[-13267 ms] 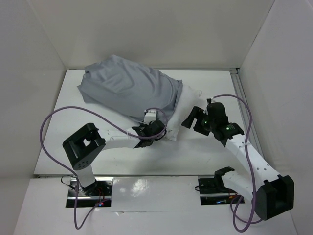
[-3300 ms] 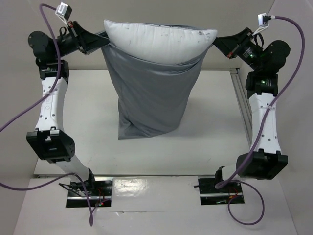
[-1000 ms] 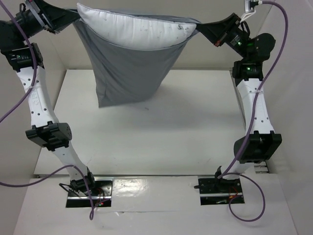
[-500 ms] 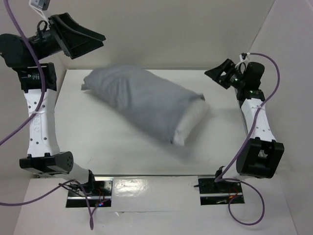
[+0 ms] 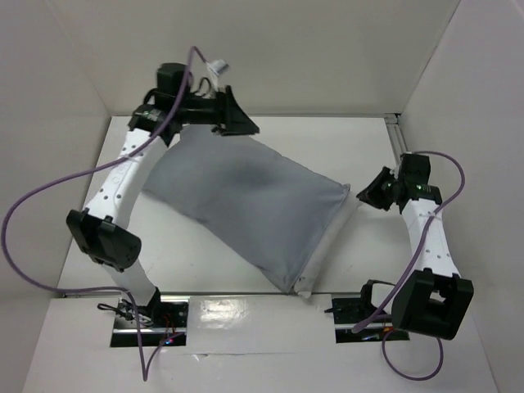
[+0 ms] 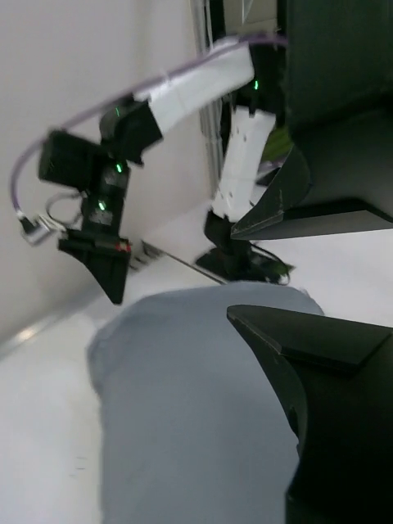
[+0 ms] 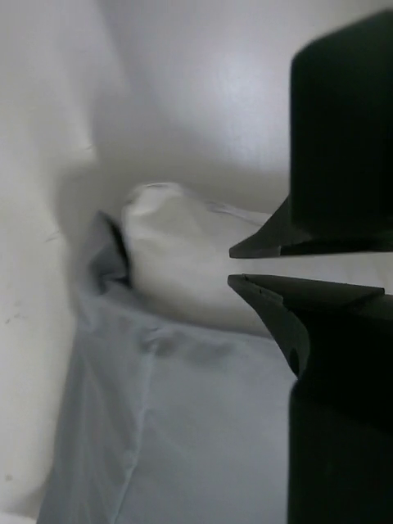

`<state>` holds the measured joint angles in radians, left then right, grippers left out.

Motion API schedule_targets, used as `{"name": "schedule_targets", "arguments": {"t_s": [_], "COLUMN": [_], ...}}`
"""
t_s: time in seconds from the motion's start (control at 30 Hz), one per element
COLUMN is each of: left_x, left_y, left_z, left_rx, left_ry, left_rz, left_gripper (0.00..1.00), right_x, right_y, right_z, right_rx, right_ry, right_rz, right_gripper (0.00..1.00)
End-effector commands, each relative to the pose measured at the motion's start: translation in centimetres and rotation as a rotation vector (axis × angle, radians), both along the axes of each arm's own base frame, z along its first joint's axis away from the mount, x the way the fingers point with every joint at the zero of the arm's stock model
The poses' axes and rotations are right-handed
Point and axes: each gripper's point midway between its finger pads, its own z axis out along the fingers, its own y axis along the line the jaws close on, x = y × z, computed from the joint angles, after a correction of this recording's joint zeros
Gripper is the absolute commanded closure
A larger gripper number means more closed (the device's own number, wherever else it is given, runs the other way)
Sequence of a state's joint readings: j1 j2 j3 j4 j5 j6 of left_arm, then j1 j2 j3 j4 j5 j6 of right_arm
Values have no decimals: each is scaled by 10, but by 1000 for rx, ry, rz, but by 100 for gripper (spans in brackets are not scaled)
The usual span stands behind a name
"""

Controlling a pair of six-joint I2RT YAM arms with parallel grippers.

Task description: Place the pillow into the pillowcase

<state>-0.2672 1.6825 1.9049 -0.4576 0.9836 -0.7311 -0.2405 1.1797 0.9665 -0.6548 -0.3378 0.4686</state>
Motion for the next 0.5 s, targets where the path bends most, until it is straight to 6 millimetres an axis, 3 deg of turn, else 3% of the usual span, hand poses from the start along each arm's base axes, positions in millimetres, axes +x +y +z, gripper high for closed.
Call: {"name": "schedule_targets", "arguments": {"t_s": [0.0,0.03,0.07,0.13,0.17,0.23,0.27,0.3,0.33,0.37,0.4,0.47], "left_x": [-30,-22,-41,-45,-66,-73,-98,-104,-107,-114,-128,-133], "left_y": [-24,-24,-45,-51,-70,-82,-99,-108,-111,-120,-130,-135], "left_z": [-31,-47,-57,-88,-98,-120,-126,-134,-135,-151,-154,-159], "left_rx": [283,397,462,635,683,804,833,861,891,932,943,960], "left_ry": [-71,-97,-113,-115,-139,-172,-189,-201,-223,-199,-209,-218], "left_rz": [32,109,79,137,94,130,91,89,113,107,89,105], "left_gripper": [50,52,52,48,46,35,33,31,31,30,30,30], "right_x": [-33,-42,-47,-58,-62,-69,-74,-78,-85,-86,-88,-93], "right_y": [2,2,3,-1,0,2,1,6,11,15,26,41], "right_z": [-21,-32,-36,-42,-40,-42,-49,-48,-54,-56,-54,-68], "right_rx": [40,62,65,68,68,71,75,90,109,124,177,224], "right_ry": [111,143,155,177,175,190,207,202,217,206,187,174], "right_rz": [-101,-130,-131,-169,-169,-169,-178,-167,-156,-144,-103,-35], "right_gripper": [81,86,89,89,85,50,37,32,32,32,33,39]}}
